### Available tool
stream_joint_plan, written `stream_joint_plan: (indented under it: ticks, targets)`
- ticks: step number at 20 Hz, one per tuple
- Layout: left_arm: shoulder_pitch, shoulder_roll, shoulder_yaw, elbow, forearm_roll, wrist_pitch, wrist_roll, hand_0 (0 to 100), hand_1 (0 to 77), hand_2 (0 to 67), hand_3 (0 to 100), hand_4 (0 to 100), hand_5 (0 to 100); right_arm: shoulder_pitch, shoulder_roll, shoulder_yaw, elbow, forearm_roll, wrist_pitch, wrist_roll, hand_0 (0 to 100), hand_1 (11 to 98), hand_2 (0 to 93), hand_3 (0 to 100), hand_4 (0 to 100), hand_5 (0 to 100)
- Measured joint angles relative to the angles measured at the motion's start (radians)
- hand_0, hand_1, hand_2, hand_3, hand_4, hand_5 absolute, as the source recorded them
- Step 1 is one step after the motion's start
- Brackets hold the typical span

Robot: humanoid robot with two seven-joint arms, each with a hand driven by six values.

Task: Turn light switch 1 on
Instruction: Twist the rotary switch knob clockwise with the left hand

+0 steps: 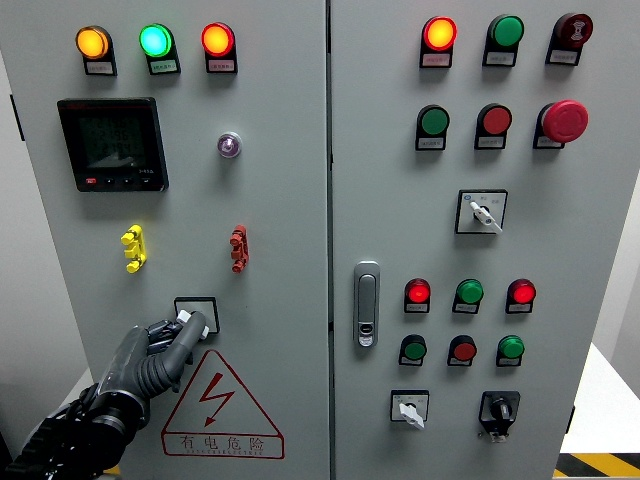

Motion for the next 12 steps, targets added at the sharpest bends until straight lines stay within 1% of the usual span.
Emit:
stream_joint_plan:
  ticks: [1, 5, 8, 9, 10, 11, 12]
  targets:
    - [0.0, 0.0, 0.0, 0.0, 0.0, 0.001, 0.0, 59, 40.4, 53.1, 90, 100, 95, 0.0, 0.0001, 0.0, 0.0, 0.0, 0.0, 0.0, 0, 19.7, 0.0, 20, 19, 10]
    - [-0.001, 0.0, -0.002, 0.0, 0.0, 0.002, 0.0, 63, 35.0, 53.1, 90, 100, 95, 0.0, 0.0, 0.0, 0.0, 0.0, 0.0, 0.0, 0, 19.7, 0.0, 20, 19, 11]
    - [-0.001, 0.0, -0.002, 0.0, 0.0, 0.004, 0.0, 62, 32.0, 53.1, 90, 100, 94, 0.0, 0.0, 0.0, 0.0, 0.0, 0.0, 0.0, 0, 19.8, 0.0, 20, 19, 11]
    - [-0.001, 0.0, -0.002, 0.0, -0.001, 0.004, 0.0, 60, 29.1, 53.1, 90, 100, 94, 0.0, -0.0001, 0.0, 0.0, 0.0, 0.0, 0.0, 0, 19.8, 0.0, 20, 19, 11]
    - [-0.001, 0.0, -0.002, 0.0, -0.002, 0.005, 0.0, 54, 28.1, 53.1, 90, 100, 94, 0.0, -0.0001, 0.0, 0.0, 0.0, 0.0, 0.0, 0, 19.8, 0.0, 20, 19, 11]
    - [0.0, 0.001, -0.003, -0.001, -0.002, 0.005, -0.001, 45, 28.9, 53.1, 90, 100, 94, 0.0, -0.0003, 0.0, 0.0, 0.0, 0.0, 0.0, 0, 19.8, 0.0, 20, 19, 11]
    - [0.0, 0.001, -0.003, -0.001, -0.003, 0.005, -0.001, 22, 31.4, 53.1, 90, 100, 94, 0.0, -0.0006, 0.0, 0.0, 0.0, 0.0, 0.0, 0, 19.8, 0.0, 20, 19, 11]
